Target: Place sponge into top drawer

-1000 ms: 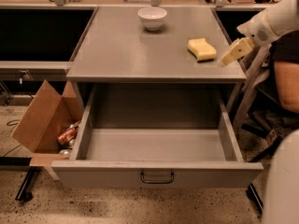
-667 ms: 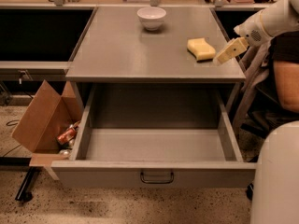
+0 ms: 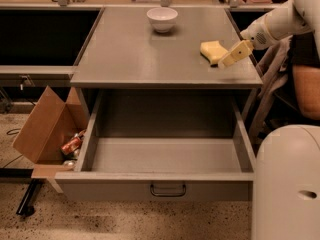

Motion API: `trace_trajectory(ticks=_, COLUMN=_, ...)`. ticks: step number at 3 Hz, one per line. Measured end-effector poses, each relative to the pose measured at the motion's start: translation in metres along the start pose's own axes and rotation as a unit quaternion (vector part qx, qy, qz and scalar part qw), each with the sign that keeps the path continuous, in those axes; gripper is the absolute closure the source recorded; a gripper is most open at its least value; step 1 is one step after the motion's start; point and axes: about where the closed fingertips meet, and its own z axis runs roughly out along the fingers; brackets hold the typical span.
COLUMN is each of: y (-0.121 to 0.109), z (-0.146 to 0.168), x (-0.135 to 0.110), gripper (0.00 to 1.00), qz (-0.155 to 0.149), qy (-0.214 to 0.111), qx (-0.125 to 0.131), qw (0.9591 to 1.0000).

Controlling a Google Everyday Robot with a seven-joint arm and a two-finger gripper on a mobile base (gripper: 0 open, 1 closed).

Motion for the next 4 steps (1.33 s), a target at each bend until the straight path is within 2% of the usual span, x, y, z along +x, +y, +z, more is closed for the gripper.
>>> trace_trajectory(ticks=2, y=-0.001, z=0.025, x=0.015, gripper=0.0, qz=0.017, qy=0.002, qx=-0.021, qw=0.9996)
trace_trajectory(ticks=3, y=-0.001, z=0.032, x=0.02, gripper=0.19, qz=0.023, qy=0.003, qx=-0.027, qw=0.9994)
trace_trajectory(ticks=4, y=-0.002, z=0.035, x=0.021, gripper=0.42, qz=0.023, qy=0.0, qx=-0.029, qw=0.9993)
